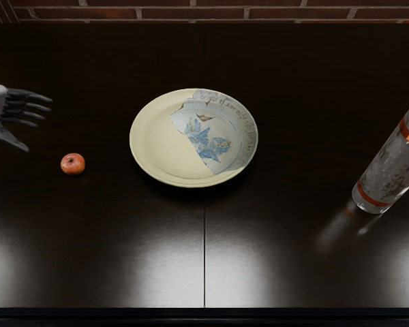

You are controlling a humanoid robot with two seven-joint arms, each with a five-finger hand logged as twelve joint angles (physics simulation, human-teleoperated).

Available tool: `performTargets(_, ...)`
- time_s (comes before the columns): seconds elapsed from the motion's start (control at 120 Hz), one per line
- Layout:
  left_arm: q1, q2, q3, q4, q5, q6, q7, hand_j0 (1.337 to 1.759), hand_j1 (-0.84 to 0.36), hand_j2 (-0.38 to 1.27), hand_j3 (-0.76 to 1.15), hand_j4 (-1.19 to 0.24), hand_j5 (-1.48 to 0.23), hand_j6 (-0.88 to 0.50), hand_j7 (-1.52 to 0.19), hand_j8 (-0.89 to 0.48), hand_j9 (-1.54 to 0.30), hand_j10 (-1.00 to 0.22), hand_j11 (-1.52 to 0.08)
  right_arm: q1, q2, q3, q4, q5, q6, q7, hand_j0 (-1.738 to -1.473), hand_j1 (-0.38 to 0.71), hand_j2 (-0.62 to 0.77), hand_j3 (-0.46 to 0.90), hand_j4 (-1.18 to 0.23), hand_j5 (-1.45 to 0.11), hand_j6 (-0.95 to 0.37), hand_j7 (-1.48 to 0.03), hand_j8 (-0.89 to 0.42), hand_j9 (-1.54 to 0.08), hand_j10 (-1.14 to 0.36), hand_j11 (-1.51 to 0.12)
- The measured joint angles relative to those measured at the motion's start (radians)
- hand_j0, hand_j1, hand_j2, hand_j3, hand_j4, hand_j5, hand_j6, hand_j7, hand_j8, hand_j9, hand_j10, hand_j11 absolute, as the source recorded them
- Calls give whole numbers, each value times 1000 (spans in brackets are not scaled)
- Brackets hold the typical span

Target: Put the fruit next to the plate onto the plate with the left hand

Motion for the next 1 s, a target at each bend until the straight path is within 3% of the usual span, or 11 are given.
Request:
performTargets(0.158,-12,2,-1,-12,3,0,1,1658,55,52,0,-250,-321,-250,-321,-250,-321,-249,-321,2,0,1,0,0,0,-1,-1658,-310,-7,0,-33,-43,-33,-43,-33,-43,-33,-43)
performTargets(0.183,-26,-2,0,-14,6,0,15,1658,56,52,0,-250,-321,-250,-321,-250,-321,-249,-321,2,0,2,0,0,0,-1,-1658,-310,-7,0,-33,-43,-33,-43,-33,-43,-33,-43)
performTargets(0.242,-86,-11,0,-43,12,0,125,1658,55,52,0,-250,-322,-250,-322,-250,-321,-249,-321,3,0,2,-1,0,0,-1,-1658,-310,-7,0,-33,-43,-33,-43,-33,-43,-33,-43)
performTargets(0.308,-173,-18,0,-92,22,0,321,1658,54,51,0,-250,-322,-250,-322,-250,-322,-250,-322,5,0,2,-1,0,0,-1,-1658,-310,-7,0,-33,-43,-33,-43,-33,-43,-33,-43)
performTargets(0.342,-180,-18,0,-132,46,0,396,1658,54,51,0,-250,-322,-250,-322,-250,-322,-250,-322,5,0,1,0,0,0,-1,-1658,-310,-7,0,-33,-43,-33,-43,-33,-43,-33,-43)
performTargets(0.4,-199,-31,-1,-217,152,0,481,1658,54,51,0,-251,-323,-251,-323,-251,-322,-250,-322,6,0,0,0,0,0,-1,-1658,-310,-7,0,-33,-43,-33,-43,-33,-43,-33,-43)
performTargets(0.467,-242,-39,-2,-296,253,0,534,1658,54,51,0,-252,-323,-252,-323,-252,-323,-251,-322,6,0,-1,0,0,0,-1,-1658,-310,-7,0,-33,-43,-33,-43,-33,-43,-33,-43)
performTargets(0.617,-259,-87,-2,-409,404,16,580,1658,52,51,0,-253,-324,-253,-324,-253,-324,-252,-324,7,0,-2,0,-1,0,-1,-1658,-310,-7,0,-33,-43,-33,-43,-33,-43,-33,-43)
performTargets(0.767,-239,-150,1,-439,596,219,591,1658,52,51,0,-253,-324,-254,-324,-254,-324,-253,-324,7,0,-2,-1,-1,0,-1,-1658,-310,-7,0,-33,-43,-33,-43,-33,-43,-33,-43)
performTargets(0.883,-132,-233,5,-442,758,359,593,1658,52,52,0,-254,-325,-255,-325,-255,-325,-253,-324,7,0,0,0,-1,0,-1,-1658,-310,-7,0,-33,-43,-33,-43,-33,-43,-33,-43)
performTargets(1.0,-88,-251,6,-443,848,436,594,1658,51,52,0,-254,-326,-255,-325,-255,-325,-254,-325,7,0,1,0,0,0,-1,-1658,-310,-7,0,-33,-43,-33,-43,-33,-43,-33,-43)
